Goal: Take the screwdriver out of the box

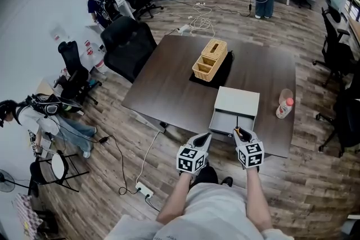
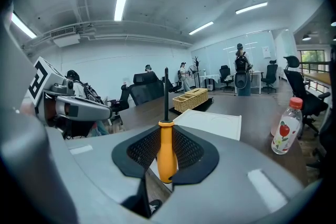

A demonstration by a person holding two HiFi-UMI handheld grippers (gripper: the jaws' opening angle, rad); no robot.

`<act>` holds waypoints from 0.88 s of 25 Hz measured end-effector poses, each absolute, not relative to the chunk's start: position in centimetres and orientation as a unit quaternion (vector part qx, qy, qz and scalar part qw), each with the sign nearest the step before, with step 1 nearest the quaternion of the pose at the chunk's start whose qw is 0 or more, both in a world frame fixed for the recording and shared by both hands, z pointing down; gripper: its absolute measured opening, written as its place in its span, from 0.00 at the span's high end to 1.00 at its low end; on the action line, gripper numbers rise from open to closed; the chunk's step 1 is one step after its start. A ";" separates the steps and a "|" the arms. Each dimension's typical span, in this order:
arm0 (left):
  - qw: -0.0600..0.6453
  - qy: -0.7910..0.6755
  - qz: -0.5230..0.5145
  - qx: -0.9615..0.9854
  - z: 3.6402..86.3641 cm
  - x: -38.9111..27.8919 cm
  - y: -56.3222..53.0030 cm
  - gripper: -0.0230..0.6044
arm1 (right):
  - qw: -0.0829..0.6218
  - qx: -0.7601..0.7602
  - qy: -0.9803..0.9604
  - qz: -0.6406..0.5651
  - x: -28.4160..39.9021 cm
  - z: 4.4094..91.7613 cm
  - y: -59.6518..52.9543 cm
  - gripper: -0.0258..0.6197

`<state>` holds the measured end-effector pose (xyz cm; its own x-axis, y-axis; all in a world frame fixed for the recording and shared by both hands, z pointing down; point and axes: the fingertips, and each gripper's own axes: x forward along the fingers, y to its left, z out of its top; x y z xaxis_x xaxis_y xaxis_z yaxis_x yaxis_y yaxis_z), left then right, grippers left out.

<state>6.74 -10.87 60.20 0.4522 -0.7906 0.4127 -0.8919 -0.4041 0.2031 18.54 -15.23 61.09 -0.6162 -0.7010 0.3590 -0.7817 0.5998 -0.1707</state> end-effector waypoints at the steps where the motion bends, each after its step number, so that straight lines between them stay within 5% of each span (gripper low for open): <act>1: 0.201 -0.508 0.126 0.828 60.2 6.7 -10.8 0.88 | 0.129 0.418 -0.885 0.157 18.5 61.1 -15.2 0.85; 22: 0.210 -0.507 0.127 0.827 60.6 6.7 -10.3 0.88 | 0.134 0.414 -0.887 0.156 18.3 60.9 -14.6 0.85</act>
<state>6.72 -10.28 60.64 0.4543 -0.7848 0.4216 -0.8908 -0.3985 0.2182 18.33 -14.64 60.94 -0.6219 -0.6917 0.3670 -0.7754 0.6096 -0.1649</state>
